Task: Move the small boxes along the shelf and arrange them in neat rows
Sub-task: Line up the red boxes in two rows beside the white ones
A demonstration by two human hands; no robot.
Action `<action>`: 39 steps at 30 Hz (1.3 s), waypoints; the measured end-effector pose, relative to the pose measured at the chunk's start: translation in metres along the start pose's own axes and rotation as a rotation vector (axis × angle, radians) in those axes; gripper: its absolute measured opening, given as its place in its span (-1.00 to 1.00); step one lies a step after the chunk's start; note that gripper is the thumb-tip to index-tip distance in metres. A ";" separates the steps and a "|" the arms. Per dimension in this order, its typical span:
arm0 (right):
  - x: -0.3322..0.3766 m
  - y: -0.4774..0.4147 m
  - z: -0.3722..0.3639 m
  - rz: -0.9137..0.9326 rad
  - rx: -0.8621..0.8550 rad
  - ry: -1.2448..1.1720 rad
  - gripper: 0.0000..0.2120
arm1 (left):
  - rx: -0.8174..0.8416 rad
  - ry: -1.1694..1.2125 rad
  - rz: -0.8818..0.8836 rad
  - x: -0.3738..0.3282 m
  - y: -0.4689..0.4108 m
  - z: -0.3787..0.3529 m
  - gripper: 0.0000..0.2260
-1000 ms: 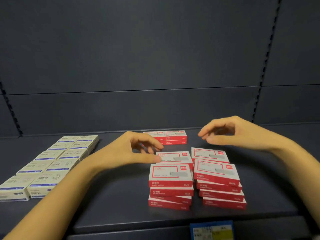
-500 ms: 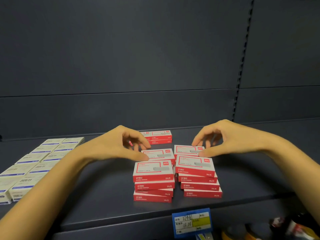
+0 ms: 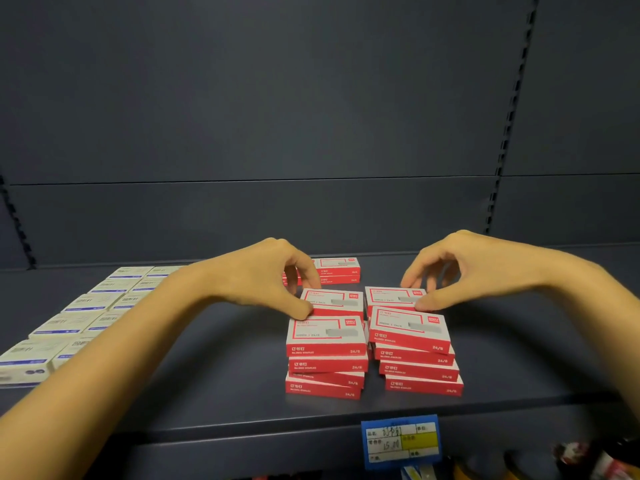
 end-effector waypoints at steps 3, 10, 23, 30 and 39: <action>-0.004 0.000 -0.002 -0.029 0.034 -0.008 -0.68 | 0.002 0.004 0.008 0.002 0.000 0.000 -0.82; -0.010 -0.010 -0.001 -0.038 -0.021 0.015 -0.82 | -0.205 -0.045 0.092 0.040 0.000 0.032 -0.82; -0.036 -0.078 -0.017 -0.060 -0.228 0.035 -0.69 | -0.255 -0.090 0.196 0.104 -0.014 0.007 -0.74; -0.051 -0.091 -0.041 -0.081 -0.143 0.059 -0.66 | -0.263 -0.034 0.145 0.106 -0.011 0.010 -0.79; -0.048 -0.091 -0.042 -0.040 -0.228 0.063 -0.74 | -0.298 -0.122 0.070 0.094 -0.012 0.005 -0.82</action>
Point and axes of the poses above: each hand's wrist, its own y-axis away from the middle knuckle, its own z-axis out of the back of the hand, x = y × z, the point moved 9 cm from there along -y, towards the middle knuckle, and after that the axes turned 5 degrees about -x, right-handed, at the moved point
